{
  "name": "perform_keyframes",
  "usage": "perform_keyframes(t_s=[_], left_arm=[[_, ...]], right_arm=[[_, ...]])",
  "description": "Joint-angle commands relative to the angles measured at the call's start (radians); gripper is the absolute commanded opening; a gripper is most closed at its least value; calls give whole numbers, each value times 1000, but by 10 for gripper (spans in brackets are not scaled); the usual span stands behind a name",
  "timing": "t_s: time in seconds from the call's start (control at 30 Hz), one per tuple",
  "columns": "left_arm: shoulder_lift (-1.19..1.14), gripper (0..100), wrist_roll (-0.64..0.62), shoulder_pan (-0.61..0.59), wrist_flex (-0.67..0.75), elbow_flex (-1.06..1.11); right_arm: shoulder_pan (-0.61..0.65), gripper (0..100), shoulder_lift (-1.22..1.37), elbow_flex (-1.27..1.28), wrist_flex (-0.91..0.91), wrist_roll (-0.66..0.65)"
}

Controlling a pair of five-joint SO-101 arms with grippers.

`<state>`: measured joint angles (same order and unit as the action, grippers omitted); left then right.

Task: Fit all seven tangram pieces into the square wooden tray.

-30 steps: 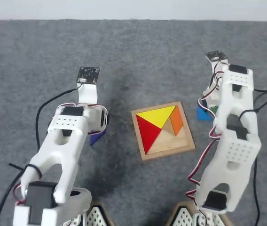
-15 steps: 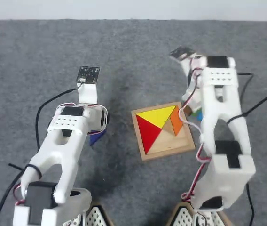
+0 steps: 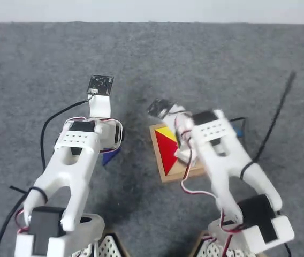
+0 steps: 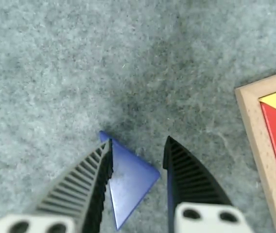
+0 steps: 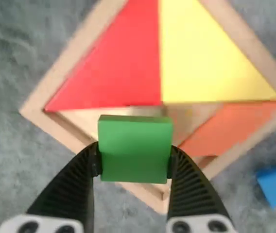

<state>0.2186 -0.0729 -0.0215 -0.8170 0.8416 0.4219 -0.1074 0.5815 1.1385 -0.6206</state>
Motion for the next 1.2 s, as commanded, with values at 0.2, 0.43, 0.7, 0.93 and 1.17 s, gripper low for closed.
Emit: perform_keyframes(t_s=[0.2,0.43,0.7,0.93,1.17], left_arm=[[51,166,-2,0,15,-8],[51,166,-2,2,15,-8],[51,166,-2,2,15,-8],[51,166,-2,2,15,-8],[51,166,-2,3,17,-7]], right_arm=[[22,162,42,2,-56,-11],[18,249,41,20,-42,-55],[19,249,39,20,1,-51],[-1,248,-36,9,-15,32],[-82,248,-360,270,-73,77]])
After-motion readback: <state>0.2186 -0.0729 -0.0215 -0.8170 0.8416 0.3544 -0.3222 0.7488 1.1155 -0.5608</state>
